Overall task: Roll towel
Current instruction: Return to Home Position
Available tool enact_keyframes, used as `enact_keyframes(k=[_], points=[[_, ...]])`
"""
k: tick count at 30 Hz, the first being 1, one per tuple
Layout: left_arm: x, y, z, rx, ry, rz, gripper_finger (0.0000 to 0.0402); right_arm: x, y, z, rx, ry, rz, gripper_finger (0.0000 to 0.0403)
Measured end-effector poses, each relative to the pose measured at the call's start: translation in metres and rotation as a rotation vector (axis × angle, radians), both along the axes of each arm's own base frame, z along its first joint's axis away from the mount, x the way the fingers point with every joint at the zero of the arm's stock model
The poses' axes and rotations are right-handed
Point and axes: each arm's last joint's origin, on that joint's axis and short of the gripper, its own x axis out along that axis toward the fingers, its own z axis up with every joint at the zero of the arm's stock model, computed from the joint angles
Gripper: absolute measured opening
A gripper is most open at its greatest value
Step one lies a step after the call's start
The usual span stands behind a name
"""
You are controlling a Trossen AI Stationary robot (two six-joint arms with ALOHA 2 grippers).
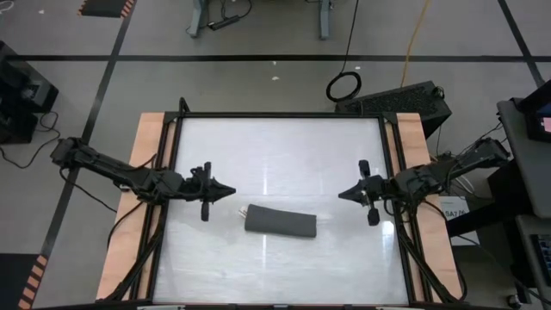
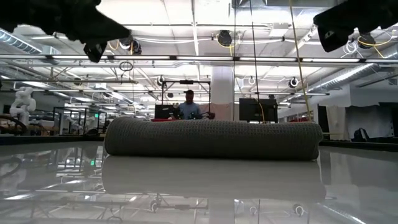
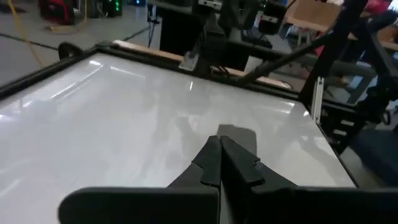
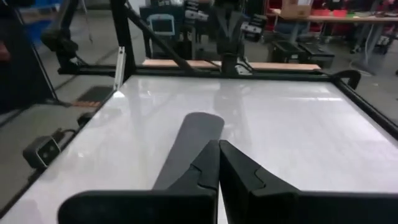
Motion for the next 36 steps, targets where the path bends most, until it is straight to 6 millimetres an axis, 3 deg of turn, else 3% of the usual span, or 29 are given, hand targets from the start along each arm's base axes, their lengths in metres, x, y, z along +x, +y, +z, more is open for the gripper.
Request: enact_keyframes(k=[5, 12, 25, 36], points=[[-0.007, -0.002, -0.017, -0.055, -0.035, -0.011, 0.0002, -0.004, 0.001, -0.021, 0.064, -0.082, 0.014, 0.0], [-0.014, -0.001, -0.02, -0.04, -0.085, -0.044, 0.0002, -0.011, 0.002, -0.044, 0.101, -0.087, 0.056, 0.0], [-0.037, 0.019, -0.043, -0.097, -0.147, -0.024, 0.0001, -0.023, -0.001, -0.077, 0.157, -0.148, 0.131, 0.0], [-0.048, 0.031, -0.056, -0.099, -0.191, -0.025, 0.0001, -0.024, -0.001, -0.08, 0.121, -0.123, 0.151, 0.0]])
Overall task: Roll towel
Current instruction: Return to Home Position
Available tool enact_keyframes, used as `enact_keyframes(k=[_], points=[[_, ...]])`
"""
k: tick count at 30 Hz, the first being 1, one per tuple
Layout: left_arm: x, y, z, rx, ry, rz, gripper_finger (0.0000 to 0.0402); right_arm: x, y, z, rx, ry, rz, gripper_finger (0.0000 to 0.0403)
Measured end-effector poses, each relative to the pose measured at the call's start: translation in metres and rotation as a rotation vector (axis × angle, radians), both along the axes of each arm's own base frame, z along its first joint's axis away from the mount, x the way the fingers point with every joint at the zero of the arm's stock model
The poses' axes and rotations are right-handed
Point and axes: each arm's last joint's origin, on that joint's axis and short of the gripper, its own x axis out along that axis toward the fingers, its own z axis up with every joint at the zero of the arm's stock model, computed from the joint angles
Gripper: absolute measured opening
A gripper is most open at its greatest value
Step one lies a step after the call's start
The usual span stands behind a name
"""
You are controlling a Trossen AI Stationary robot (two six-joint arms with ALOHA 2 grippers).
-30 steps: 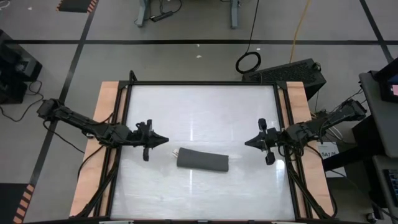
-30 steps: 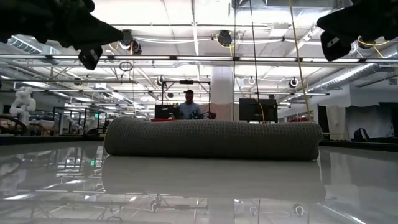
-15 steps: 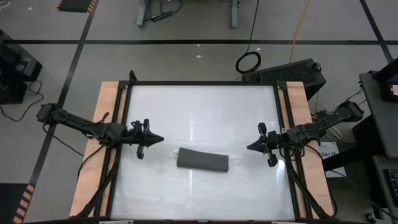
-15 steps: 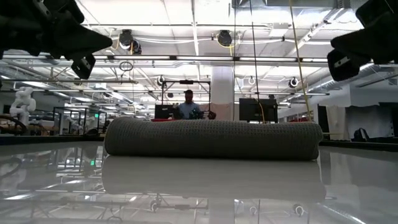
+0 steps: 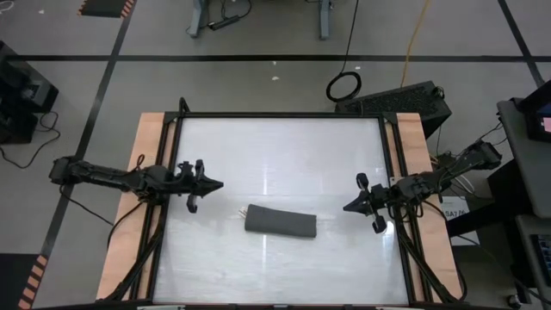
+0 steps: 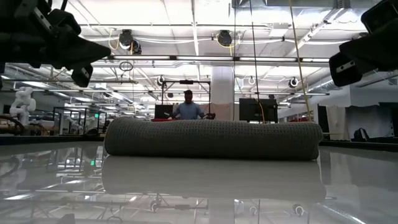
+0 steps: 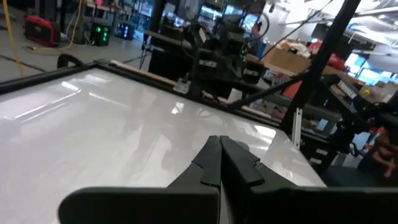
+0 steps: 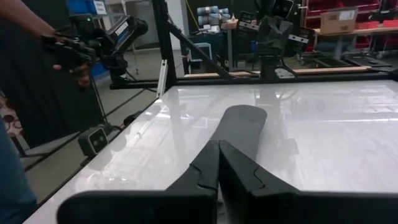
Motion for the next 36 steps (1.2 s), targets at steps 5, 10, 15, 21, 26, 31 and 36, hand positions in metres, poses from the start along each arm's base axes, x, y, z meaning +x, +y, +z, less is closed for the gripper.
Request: enact_keyframes(k=[5, 10, 15, 21, 26, 31, 36], points=[[-0.002, 0.002, -0.001, 0.022, 0.014, 0.002, 0.0001, 0.0, 0.0, 0.0, -0.001, 0.003, -0.007, 0.0], [-0.005, 0.004, 0.003, 0.044, -0.027, 0.015, 0.0001, 0.0, -0.001, 0.001, -0.006, -0.007, -0.028, 0.0], [-0.009, 0.005, 0.002, 0.044, -0.024, 0.019, 0.0001, -0.002, -0.003, 0.005, -0.015, -0.06, -0.048, 0.0], [-0.013, 0.006, 0.003, 0.043, -0.034, 0.045, 0.0001, -0.007, -0.007, 0.009, -0.04, -0.104, -0.072, 0.0], [-0.015, 0.007, 0.002, 0.043, -0.028, 0.058, 0.0001, -0.01, -0.012, 0.013, -0.061, -0.151, -0.106, 0.0], [-0.016, 0.007, 0.003, 0.042, -0.039, 0.063, 0.0001, -0.009, -0.018, 0.012, -0.085, -0.149, -0.122, 0.0], [-0.018, 0.007, 0.002, 0.05, -0.037, 0.064, 0.0001, -0.01, -0.021, 0.013, -0.1, -0.162, -0.137, 0.0]])
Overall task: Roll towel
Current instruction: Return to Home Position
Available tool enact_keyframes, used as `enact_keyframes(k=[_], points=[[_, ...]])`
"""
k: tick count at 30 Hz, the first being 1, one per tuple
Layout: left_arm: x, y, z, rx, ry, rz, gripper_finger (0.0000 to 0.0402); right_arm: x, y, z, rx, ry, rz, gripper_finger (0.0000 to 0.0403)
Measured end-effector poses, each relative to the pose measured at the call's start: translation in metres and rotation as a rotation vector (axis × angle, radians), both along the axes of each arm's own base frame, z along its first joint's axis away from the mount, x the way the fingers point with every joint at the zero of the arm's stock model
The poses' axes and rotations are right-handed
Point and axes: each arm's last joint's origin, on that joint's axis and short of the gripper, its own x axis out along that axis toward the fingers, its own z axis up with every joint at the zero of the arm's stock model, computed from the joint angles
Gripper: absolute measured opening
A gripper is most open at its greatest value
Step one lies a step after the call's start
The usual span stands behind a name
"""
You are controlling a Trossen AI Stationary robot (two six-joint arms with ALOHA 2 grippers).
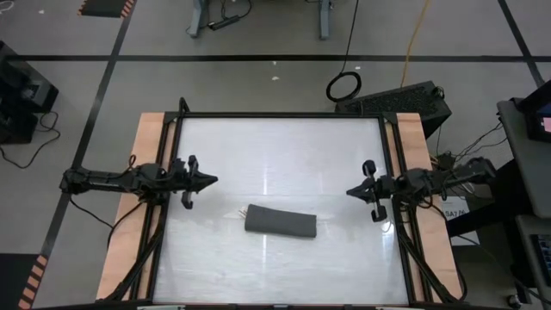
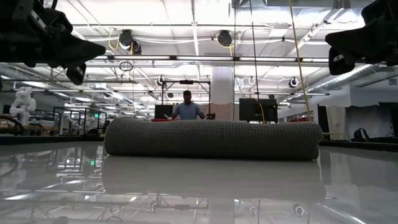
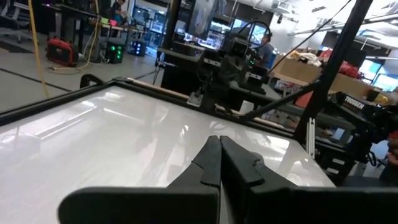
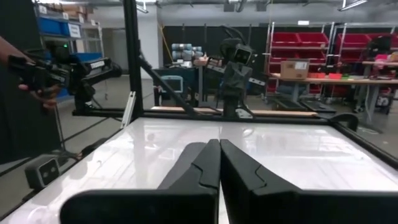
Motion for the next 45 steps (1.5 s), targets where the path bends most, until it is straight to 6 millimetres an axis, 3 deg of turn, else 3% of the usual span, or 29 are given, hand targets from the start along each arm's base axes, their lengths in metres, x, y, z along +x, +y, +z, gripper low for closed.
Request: enact_keyframes(k=[27, 45], points=[[-0.007, 0.002, 0.0, 0.015, -0.017, 0.043, 0.0001, 0.0, -0.021, -0.012, -0.084, 0.113, -0.114, 0.0], [-0.007, 0.002, -0.001, 0.015, -0.012, 0.043, 0.0001, -0.004, -0.021, -0.005, -0.08, 0.025, -0.107, 0.0]])
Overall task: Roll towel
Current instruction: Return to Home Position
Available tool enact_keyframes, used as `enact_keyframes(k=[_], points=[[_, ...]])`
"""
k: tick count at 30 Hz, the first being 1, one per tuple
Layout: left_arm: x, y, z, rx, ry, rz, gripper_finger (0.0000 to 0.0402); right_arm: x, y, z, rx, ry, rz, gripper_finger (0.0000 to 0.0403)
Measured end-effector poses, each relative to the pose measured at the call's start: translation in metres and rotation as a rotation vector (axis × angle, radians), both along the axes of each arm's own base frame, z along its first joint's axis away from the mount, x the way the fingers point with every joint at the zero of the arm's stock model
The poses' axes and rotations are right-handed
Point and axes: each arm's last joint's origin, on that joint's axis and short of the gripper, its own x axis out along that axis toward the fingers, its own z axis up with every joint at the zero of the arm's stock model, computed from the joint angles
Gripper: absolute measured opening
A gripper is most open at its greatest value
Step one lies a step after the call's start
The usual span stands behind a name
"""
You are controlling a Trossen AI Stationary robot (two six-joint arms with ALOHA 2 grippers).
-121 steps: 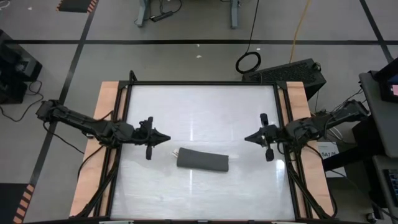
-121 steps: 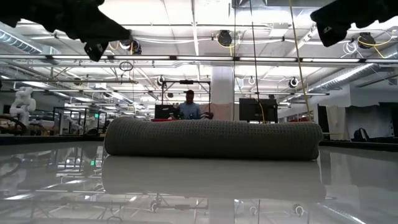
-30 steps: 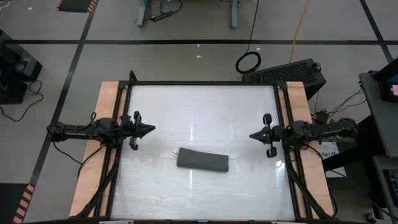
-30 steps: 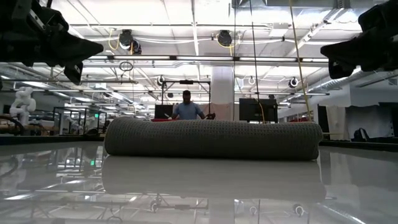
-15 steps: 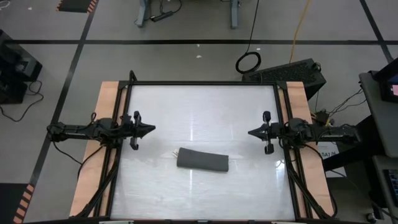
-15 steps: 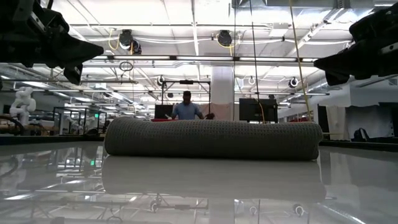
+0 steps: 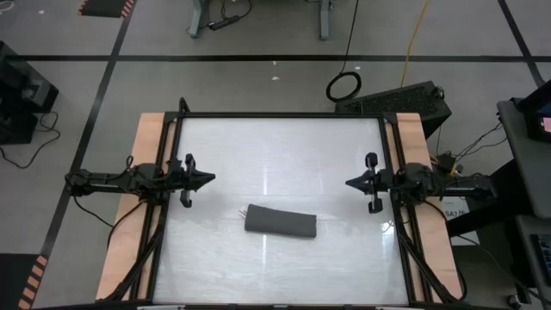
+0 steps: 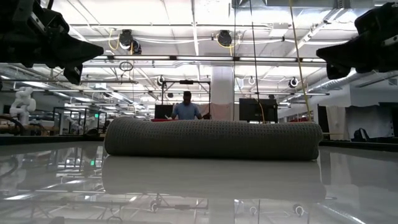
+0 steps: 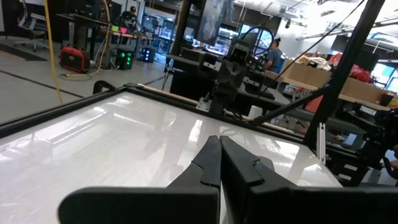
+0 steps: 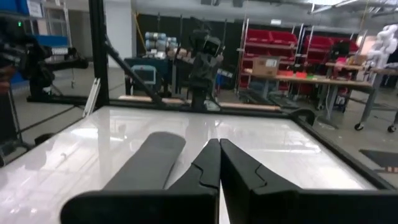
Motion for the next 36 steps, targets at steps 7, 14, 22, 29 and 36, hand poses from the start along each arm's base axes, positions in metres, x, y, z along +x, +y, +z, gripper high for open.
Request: enact_keyframes(k=[7, 14, 22, 29, 36], points=[[0.0, 0.0, -0.0008, 0.0, 0.008, 0.0, 0.0001, 0.0002, 0.0004, -0.0021, 0.012, 0.023, 0.012, 0.0], [0.0001, 0.0, -0.0015, -0.015, 0.014, -0.001, 0.0001, 0.0002, 0.0003, -0.0029, 0.034, 0.031, 0.01, 0.0], [0.0001, -0.0003, -0.0018, -0.013, 0.017, -0.009, 0.0001, 0.0002, 0.0003, -0.0029, 0.032, 0.031, 0.012, 0.0], [0.0002, -0.0016, -0.0024, 0.04, 0.027, -0.052, 0.0001, 0.0002, 0.0004, -0.0029, 0.03, 0.031, 0.014, 0.0], [0.0003, -0.0033, -0.0032, 0.074, 0.036, -0.108, 0.0001, 0.0002, 0.0004, -0.0028, 0.03, 0.03, 0.014, 0.0]])
